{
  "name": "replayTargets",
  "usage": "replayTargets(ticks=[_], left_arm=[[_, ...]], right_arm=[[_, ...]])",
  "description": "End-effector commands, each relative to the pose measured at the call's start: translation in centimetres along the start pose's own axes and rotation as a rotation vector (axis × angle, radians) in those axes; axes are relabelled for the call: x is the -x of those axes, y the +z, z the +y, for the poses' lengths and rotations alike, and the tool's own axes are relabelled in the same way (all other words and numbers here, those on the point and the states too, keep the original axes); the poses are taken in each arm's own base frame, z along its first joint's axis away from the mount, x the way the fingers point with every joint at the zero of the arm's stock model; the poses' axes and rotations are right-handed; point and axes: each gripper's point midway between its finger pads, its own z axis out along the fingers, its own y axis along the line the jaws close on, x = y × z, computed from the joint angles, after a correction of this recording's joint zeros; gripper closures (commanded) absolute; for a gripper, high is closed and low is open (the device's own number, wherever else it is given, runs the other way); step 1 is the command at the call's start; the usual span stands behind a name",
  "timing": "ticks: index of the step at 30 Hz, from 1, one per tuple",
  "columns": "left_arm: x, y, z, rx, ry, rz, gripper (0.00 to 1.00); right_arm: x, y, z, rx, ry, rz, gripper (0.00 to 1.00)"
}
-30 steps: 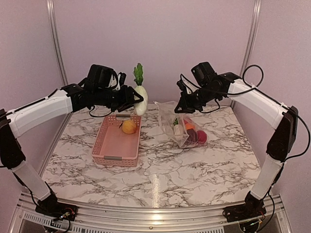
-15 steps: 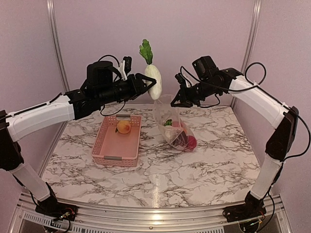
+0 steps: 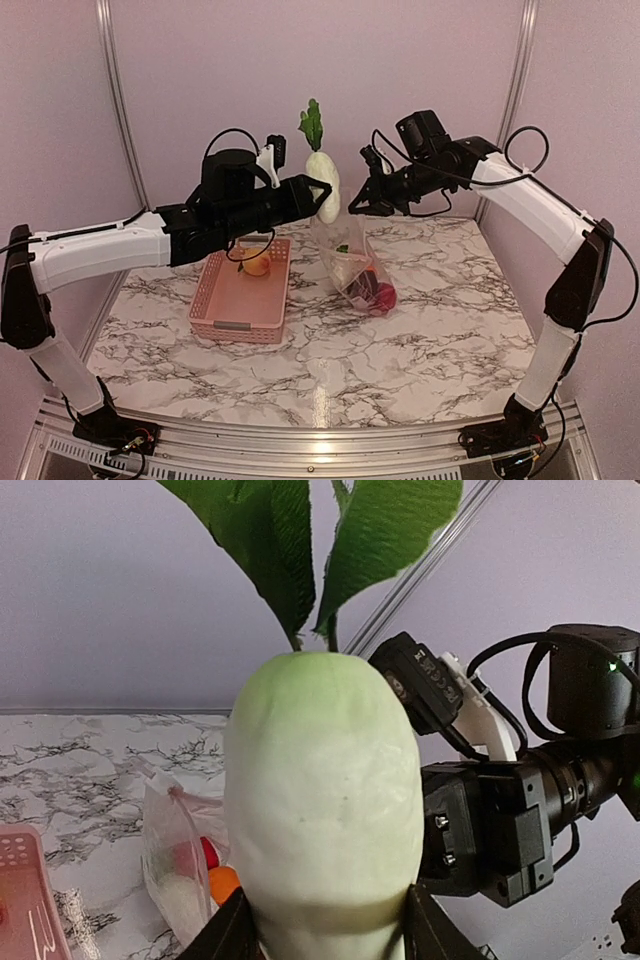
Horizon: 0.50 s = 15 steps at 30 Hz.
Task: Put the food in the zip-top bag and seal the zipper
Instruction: Place the fake vegetable in the zipper food storage bag.
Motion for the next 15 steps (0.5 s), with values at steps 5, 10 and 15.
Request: replayTargets(ticks=[5, 10, 15], left_arm=[[-1.5, 2.2, 2.6, 0.139, -0.015, 0.008, 0.49], [-2.3, 3.3, 2.0, 0.140, -0.008, 0.035, 0.44], [-2.5, 3.6, 1.8, 0.154, 0.010, 0.055, 0.18]], right_arm=[[1.7, -1.6, 2.1, 0.038, -0.017, -0.069, 1.00], [1.6, -1.7, 2.1, 0.037, -0.018, -0.069, 1.00], [1.8, -1.6, 2.1, 0.040, -0.018, -0.075, 1.00]])
